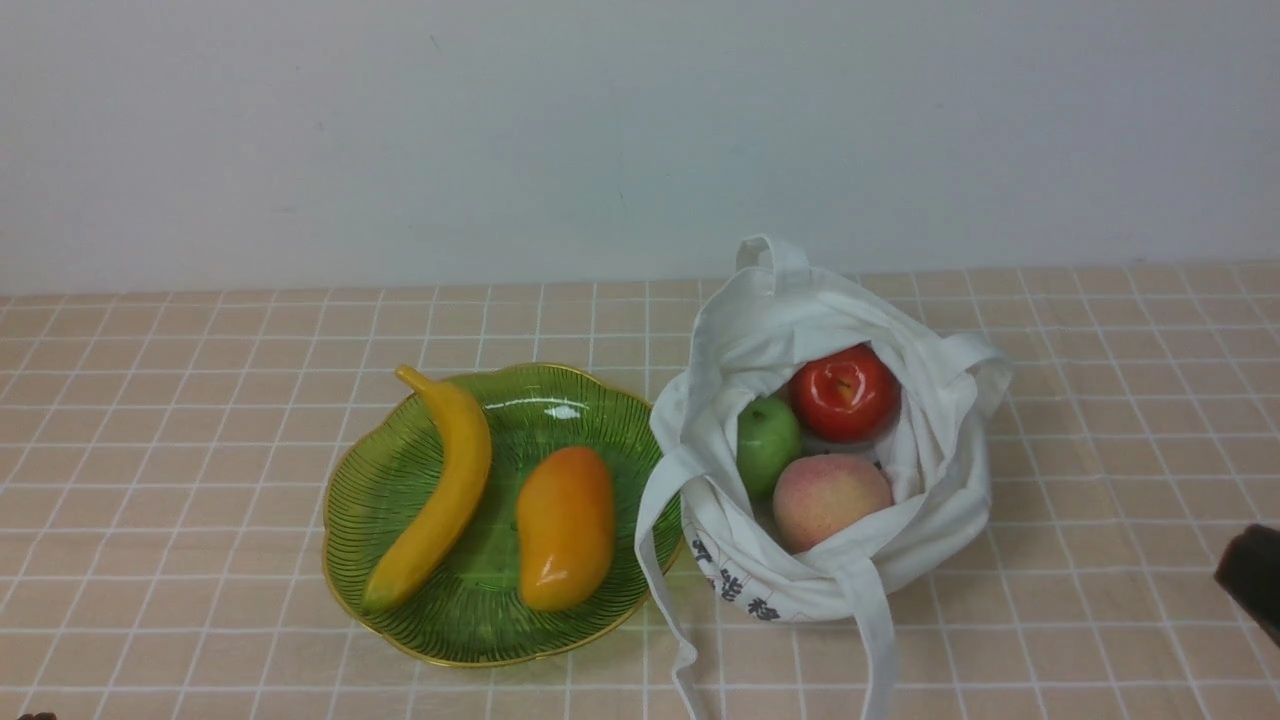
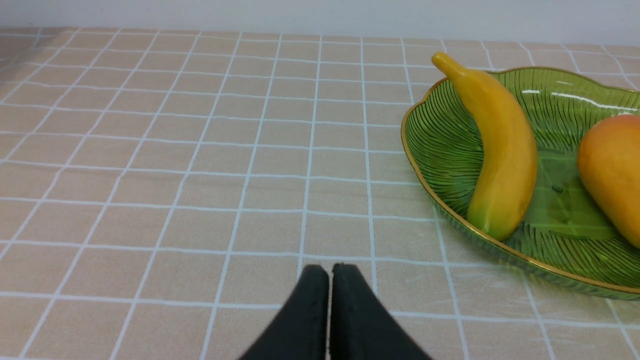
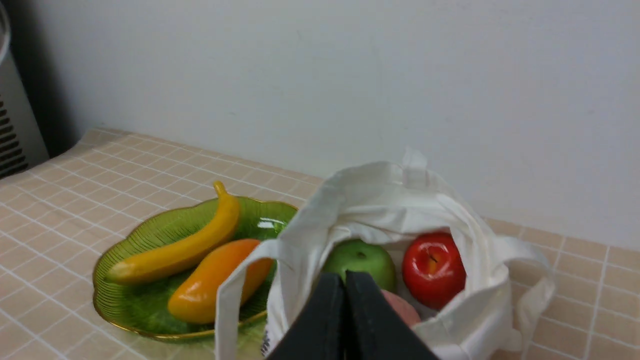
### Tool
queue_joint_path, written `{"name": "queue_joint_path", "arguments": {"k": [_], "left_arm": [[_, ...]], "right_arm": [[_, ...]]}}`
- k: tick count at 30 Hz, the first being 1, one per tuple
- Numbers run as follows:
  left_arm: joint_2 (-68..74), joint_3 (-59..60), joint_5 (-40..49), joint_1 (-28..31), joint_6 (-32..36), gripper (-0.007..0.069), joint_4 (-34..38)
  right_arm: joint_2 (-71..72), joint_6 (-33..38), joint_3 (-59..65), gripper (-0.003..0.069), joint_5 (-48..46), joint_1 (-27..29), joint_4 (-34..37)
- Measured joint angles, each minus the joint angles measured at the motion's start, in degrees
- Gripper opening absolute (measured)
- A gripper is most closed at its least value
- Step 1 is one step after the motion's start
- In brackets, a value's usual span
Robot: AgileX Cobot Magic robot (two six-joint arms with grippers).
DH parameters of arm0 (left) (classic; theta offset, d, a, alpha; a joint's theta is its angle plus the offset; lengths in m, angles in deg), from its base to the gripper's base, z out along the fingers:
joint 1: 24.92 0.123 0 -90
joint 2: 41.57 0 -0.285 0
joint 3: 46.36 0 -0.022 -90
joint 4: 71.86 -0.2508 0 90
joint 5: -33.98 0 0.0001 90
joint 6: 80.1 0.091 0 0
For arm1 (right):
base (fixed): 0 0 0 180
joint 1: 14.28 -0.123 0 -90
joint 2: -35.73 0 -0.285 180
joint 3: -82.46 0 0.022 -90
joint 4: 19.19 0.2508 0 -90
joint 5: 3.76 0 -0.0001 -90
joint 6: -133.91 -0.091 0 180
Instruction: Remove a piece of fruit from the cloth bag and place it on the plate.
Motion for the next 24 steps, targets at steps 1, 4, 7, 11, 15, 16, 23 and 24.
{"name": "queue_joint_path", "arguments": {"k": [1,4,7,11,15,16,23,24], "left_arm": [[0.0,0.0,0.0,0.0,0.0,-0.0008,0.0],[0.0,0.0,0.0,0.0,0.0,-0.0008,0.0],[0.0,0.0,0.0,0.0,0.0,-0.0008,0.0],[0.0,0.0,0.0,0.0,0.0,-0.0008,0.0],[0.0,0.0,0.0,0.0,0.0,-0.0008,0.0],[0.0,0.0,0.0,0.0,0.0,-0.0008,0.0],[0.0,0.0,0.0,0.0,0.0,-0.0008,0.0],[0.0,0.0,0.0,0.0,0.0,-0.0008,0.0]], "right_arm": [[1.4,0.0,1.7,-0.0015,0.0,1.7,0.1],[4.5,0.0,5.1,-0.0015,-0.2,6.9,0.3],[9.2,0.0,9.8,-0.0015,-1.0,14.2,1.0],[15.1,0.0,15.8,-0.0015,-2.8,23.0,1.3],[17.4,0.0,18.3,-0.0015,-3.5,26.2,1.3],[17.6,0.0,18.5,-0.0015,-3.5,26.7,1.3],[17.7,0.0,18.5,-0.0015,-4.1,27.2,1.4],[17.7,0.0,18.5,-0.0015,-4.1,27.2,1.4]]}}
